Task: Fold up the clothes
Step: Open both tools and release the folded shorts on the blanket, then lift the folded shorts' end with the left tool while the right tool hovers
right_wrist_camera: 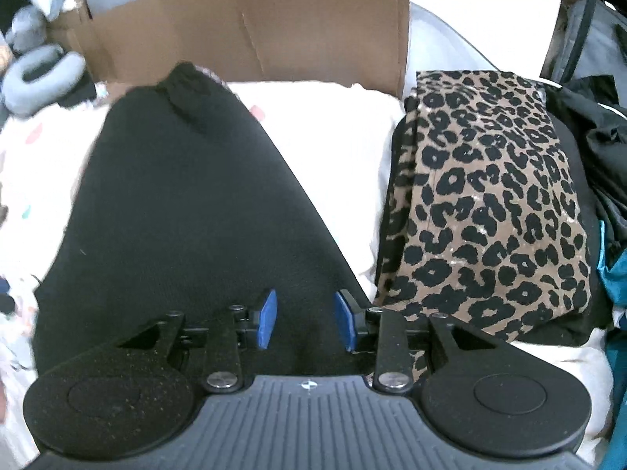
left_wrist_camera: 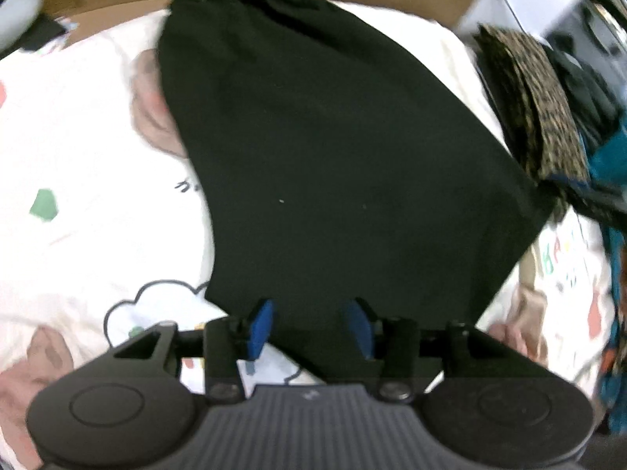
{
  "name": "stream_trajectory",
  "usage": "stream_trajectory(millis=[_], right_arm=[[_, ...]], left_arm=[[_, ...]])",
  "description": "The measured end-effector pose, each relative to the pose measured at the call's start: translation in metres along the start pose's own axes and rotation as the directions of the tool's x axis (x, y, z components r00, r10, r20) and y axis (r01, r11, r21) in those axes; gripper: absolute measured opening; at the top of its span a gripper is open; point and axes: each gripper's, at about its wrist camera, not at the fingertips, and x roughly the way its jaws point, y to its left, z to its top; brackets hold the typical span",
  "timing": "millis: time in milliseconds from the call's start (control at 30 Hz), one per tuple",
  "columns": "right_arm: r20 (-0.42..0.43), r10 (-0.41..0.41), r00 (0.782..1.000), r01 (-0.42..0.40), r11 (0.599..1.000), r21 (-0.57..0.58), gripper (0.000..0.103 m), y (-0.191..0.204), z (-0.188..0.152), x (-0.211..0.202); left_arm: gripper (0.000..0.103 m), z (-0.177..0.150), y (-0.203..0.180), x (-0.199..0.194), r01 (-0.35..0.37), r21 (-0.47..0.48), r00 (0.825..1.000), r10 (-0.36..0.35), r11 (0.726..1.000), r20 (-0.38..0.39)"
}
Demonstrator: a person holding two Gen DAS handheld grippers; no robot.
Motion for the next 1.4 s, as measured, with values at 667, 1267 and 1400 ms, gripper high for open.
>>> stream_trajectory(millis=[667, 1267, 1400], right_arm=[[0.059, 0.035, 0.998, -0.037, 0.999, 0.027, 0.04, -0.021, -0.029, -0.024], [0.012, 0.071, 0.997, -0.072, 0.995, 0.067, 0.04, -0.018, -0.031, -0.008], [-0.004, 0.06, 0.998, -0.06, 0.997, 0.045, 0.04, -0.017, -0.03, -0.007]], left_arm=[[0.053, -0.052, -0.012, 0.004, 0.15, -0.326, 0.985, -0.112, 0.934, 0.133], [0.053, -0.133, 0.019, 0.06, 0.364, -0.433, 0.931, -0.328, 0.825, 0.157], [0.059, -0.143, 0.03, 0.067, 0.441, -0.475, 0.897, -0.388, 0.762, 0.211]])
